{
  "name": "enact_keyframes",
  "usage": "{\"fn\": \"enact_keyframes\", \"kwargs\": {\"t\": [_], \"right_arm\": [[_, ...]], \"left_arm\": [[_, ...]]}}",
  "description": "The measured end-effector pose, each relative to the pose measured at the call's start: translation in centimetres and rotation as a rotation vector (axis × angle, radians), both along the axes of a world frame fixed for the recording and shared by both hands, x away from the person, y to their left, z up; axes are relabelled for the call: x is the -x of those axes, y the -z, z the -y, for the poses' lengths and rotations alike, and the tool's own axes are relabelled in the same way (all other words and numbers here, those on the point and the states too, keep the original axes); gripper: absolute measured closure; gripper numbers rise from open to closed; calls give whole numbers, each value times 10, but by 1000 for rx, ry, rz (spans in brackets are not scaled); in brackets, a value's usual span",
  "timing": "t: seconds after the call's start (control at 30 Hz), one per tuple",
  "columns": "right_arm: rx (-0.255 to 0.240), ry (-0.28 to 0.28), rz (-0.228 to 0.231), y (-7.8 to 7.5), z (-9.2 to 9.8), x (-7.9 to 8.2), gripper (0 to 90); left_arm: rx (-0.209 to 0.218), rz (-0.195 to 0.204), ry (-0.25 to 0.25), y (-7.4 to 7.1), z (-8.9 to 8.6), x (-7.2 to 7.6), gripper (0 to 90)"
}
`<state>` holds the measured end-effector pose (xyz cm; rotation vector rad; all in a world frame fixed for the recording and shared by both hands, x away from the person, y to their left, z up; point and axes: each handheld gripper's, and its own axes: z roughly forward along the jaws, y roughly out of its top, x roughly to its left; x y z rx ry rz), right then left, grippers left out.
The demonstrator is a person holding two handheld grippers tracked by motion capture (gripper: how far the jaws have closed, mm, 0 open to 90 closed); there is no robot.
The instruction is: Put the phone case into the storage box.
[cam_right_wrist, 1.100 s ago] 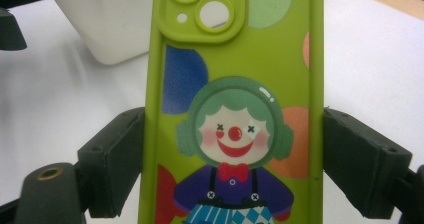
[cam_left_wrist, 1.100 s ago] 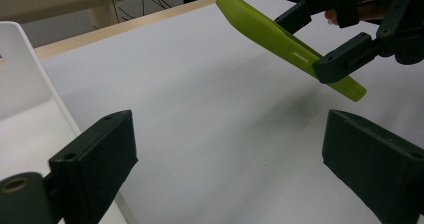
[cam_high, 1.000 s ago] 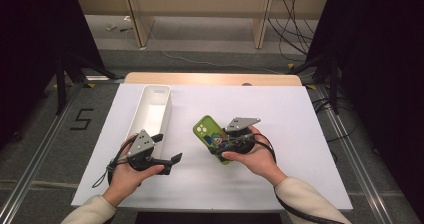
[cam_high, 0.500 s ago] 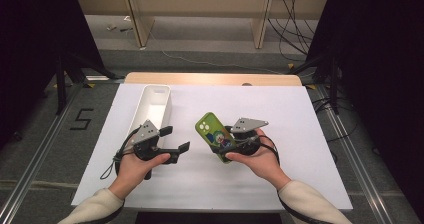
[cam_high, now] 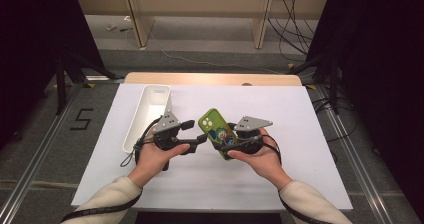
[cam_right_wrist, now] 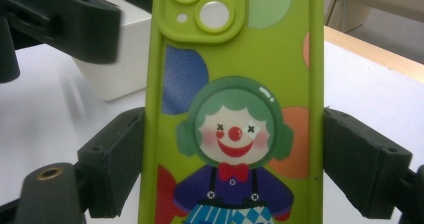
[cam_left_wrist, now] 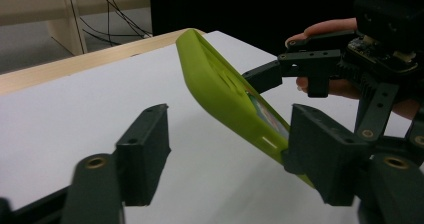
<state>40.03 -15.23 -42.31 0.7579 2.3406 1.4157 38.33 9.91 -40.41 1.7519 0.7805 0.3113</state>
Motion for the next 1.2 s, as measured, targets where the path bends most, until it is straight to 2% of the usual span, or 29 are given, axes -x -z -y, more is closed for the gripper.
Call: {"fn": "enact_keyframes", "kwargs": {"t": [0.17,0.4,0.7,0.9,1.03,1.2], "right_arm": [[0,7,11,0,-1,-1,170],[3,17,23,-1,-2,0,170],[14,34,40,0,-3,0,170],[19,35,40,1,-3,0,169],[21,37,48,2,-5,1,167],[9,36,46,2,-5,1,165]], "left_arm": [[7,-25,15,4,10,-2,423],[47,-75,23,9,17,-6,543],[94,-114,17,10,17,-10,599],[125,-124,28,10,16,-10,669],[147,-120,56,8,17,-8,746],[137,-95,71,5,19,-6,777]]}}
